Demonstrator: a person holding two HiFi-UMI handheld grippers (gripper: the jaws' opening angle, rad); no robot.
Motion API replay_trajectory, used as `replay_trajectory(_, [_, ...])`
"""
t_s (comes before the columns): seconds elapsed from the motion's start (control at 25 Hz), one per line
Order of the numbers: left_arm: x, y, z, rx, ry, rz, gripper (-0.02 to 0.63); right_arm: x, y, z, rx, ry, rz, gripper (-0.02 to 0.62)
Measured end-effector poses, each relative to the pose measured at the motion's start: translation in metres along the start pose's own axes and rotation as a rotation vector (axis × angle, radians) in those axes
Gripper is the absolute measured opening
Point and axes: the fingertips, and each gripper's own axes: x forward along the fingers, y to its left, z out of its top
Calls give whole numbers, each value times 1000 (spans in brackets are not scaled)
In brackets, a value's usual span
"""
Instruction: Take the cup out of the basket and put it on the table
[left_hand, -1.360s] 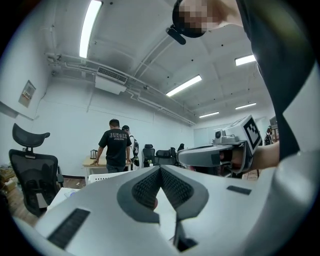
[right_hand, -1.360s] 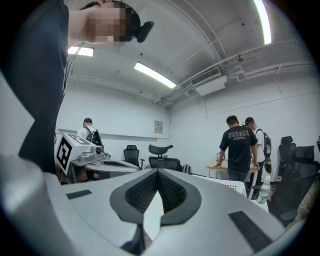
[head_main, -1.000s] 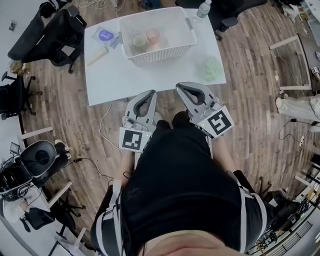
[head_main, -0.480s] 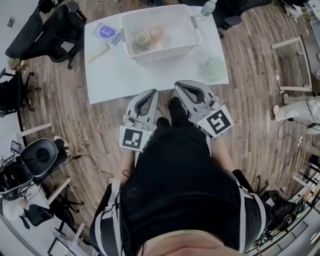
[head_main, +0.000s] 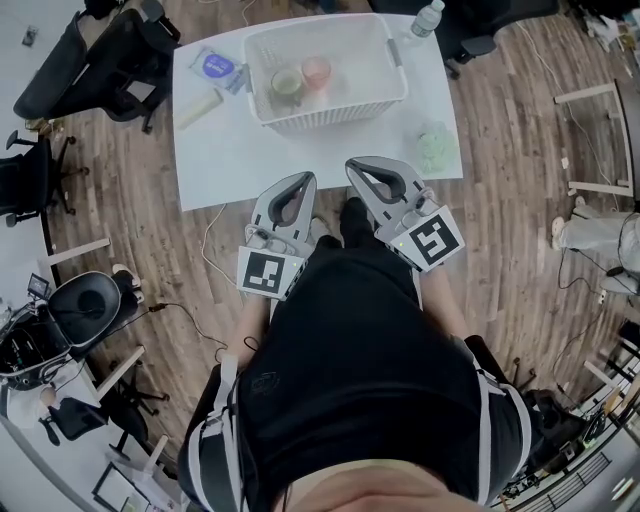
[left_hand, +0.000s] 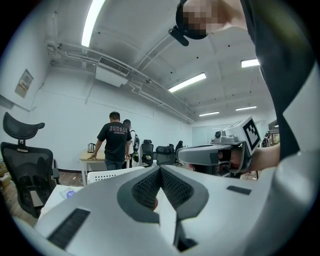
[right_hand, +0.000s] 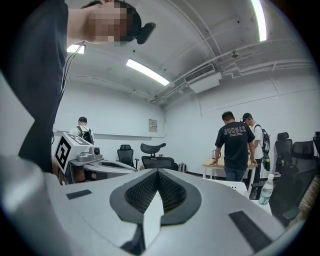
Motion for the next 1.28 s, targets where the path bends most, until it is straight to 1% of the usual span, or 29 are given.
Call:
replay_trajectory(0.08, [9, 1, 2, 0, 2, 7, 18, 2, -9, 2, 4, -11, 6, 18])
replay_trajectory(0.28, [29, 7, 6, 9, 8, 40, 18, 5, -37, 3, -4, 17, 11, 18])
replay_trajectory(0.56, [66, 14, 15, 1, 15, 80, 20, 14, -74, 10, 5, -47, 51, 18])
replay_trajectory(0.72, [90, 18, 21, -7, -11, 115, 18, 16, -96, 12, -3, -52, 80, 18])
replay_trajectory(0.92, [119, 19, 20, -9, -14, 152, 18, 13, -126, 4, 7, -43, 112, 18])
replay_trajectory(1.12, [129, 26, 19, -7, -7, 195, 18, 20, -138, -1, 18, -37, 155, 18])
replay_trajectory(1.28, [132, 38, 20, 0, 13, 212, 18, 31, -142, -1, 29, -34, 165, 18])
